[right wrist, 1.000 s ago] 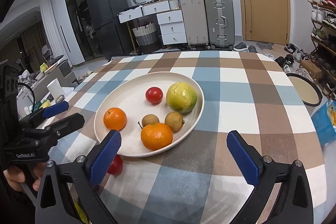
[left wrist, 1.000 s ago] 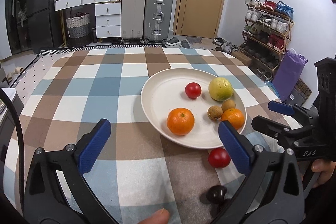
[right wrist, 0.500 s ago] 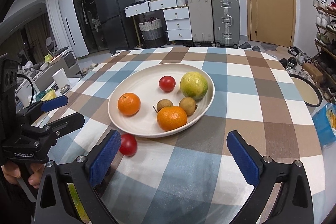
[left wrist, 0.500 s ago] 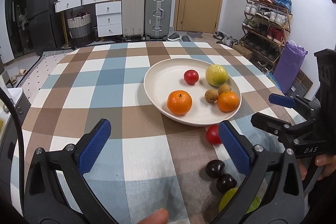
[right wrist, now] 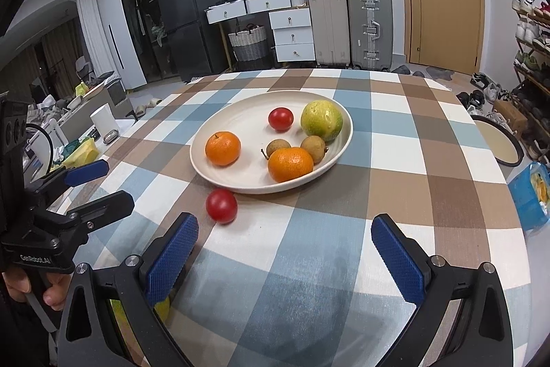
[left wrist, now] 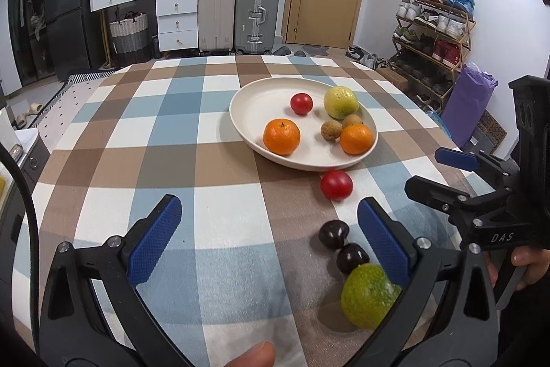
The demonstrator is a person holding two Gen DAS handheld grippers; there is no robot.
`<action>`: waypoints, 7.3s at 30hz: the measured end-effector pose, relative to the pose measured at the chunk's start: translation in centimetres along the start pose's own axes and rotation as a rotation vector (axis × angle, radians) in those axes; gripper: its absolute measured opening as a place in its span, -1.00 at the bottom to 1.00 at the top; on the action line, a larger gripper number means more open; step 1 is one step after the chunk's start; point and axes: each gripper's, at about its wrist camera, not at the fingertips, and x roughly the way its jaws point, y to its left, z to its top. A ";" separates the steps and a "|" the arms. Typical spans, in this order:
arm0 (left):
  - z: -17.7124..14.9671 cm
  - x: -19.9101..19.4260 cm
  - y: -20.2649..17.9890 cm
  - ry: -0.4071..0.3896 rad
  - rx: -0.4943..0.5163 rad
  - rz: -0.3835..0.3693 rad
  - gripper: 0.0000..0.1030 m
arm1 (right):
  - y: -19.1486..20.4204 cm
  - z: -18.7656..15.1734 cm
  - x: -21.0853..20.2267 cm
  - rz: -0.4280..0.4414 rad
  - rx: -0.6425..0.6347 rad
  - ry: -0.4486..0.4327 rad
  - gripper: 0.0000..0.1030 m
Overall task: Organize fruits
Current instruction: 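Withdraw both tools from the plate toward the green pomelo and dark plums, then grasp the green pomelo with the left tool while the right tool grasps a dark plum, then carry the green pomelo and dark plum onto the white plate and open both tools, then withdraw both tools from the plate toward the red tomato and last plum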
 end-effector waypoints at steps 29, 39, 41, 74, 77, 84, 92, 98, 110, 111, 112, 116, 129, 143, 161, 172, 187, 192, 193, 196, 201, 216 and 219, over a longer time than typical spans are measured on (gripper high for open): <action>-4.6 -1.9 -3.9 0.068 0.033 -0.059 0.98 | 0.7 -3.3 -2.6 -0.018 -0.014 0.027 0.99; -5.0 -1.0 -4.7 0.096 0.039 -0.032 0.98 | 0.3 -3.5 -2.7 -0.018 -0.002 0.030 0.99; -5.0 -0.9 -4.7 0.097 0.041 -0.030 0.98 | 0.3 -3.5 -2.7 -0.016 -0.002 0.030 0.99; -4.9 -2.9 -2.1 0.064 -0.009 -0.151 -0.10 | 1.9 -3.6 -1.1 0.043 -0.022 0.106 0.99; -4.6 -2.8 -0.9 0.064 -0.029 -0.130 -0.10 | 2.7 -3.7 -0.5 0.069 -0.042 0.136 0.98; -4.1 -2.4 0.5 0.061 -0.047 -0.099 -0.10 | 4.9 -3.9 1.3 0.097 -0.123 0.212 0.57; -3.9 -1.9 1.3 0.062 -0.063 -0.083 -0.10 | 7.2 -3.7 2.1 0.131 -0.195 0.230 0.48; -3.8 -1.5 1.8 0.066 -0.076 -0.076 -0.10 | 8.8 -3.6 2.7 0.099 -0.250 0.219 0.26; -3.3 -0.6 1.9 0.072 -0.084 -0.079 -0.10 | 9.3 -3.4 2.7 0.157 -0.267 0.208 -0.46; -3.3 -0.5 1.8 0.074 -0.083 -0.080 -0.10 | 9.3 -3.5 2.6 0.167 -0.270 0.201 -0.47; -3.3 -0.4 1.8 0.074 -0.082 -0.081 -0.10 | 9.3 -3.5 2.5 0.170 -0.271 0.200 -0.47; -3.0 -0.2 1.6 0.075 -0.077 -0.081 -0.10 | 9.2 -3.5 2.3 0.189 -0.267 0.188 -0.49; -1.6 0.4 0.6 0.062 -0.053 -0.094 -0.10 | 6.7 -2.3 0.3 0.206 -0.185 0.090 -0.49; 1.4 1.8 -0.6 0.028 -0.006 -0.107 -0.10 | 3.4 -0.1 -0.4 0.164 -0.082 -0.003 -0.49; 4.7 5.4 -0.9 0.006 0.008 -0.128 -0.10 | 1.2 1.9 1.7 0.143 -0.014 -0.022 -0.49; 5.9 7.6 -0.3 0.006 0.006 -0.114 -0.10 | 1.7 2.6 4.0 0.150 -0.024 0.009 -0.49; 6.7 9.2 -0.4 0.003 0.014 -0.125 -0.10 | 1.8 3.6 5.7 0.136 -0.042 0.034 -0.49; 7.2 10.0 -0.7 0.007 0.035 -0.116 -0.10 | 1.9 3.7 5.8 0.132 -0.046 0.034 -0.49; 7.1 10.3 -0.8 0.015 0.039 -0.111 -0.10 | 1.9 3.7 5.8 0.132 -0.047 0.034 -0.49; 6.7 11.3 -0.7 0.047 0.035 -0.096 -0.10 | 1.9 3.8 5.9 0.132 -0.046 0.033 -0.49; 6.5 11.5 -0.5 0.050 0.032 -0.096 -0.11 | 1.8 3.9 5.9 0.132 -0.045 0.032 -0.49; 6.3 10.7 -0.2 0.065 0.029 -0.087 -0.10 | 1.4 4.0 5.7 0.138 -0.021 0.024 -0.32; 6.0 9.8 -0.2 0.057 0.035 -0.065 0.22 | 1.3 4.0 5.1 0.132 -0.019 0.007 -0.13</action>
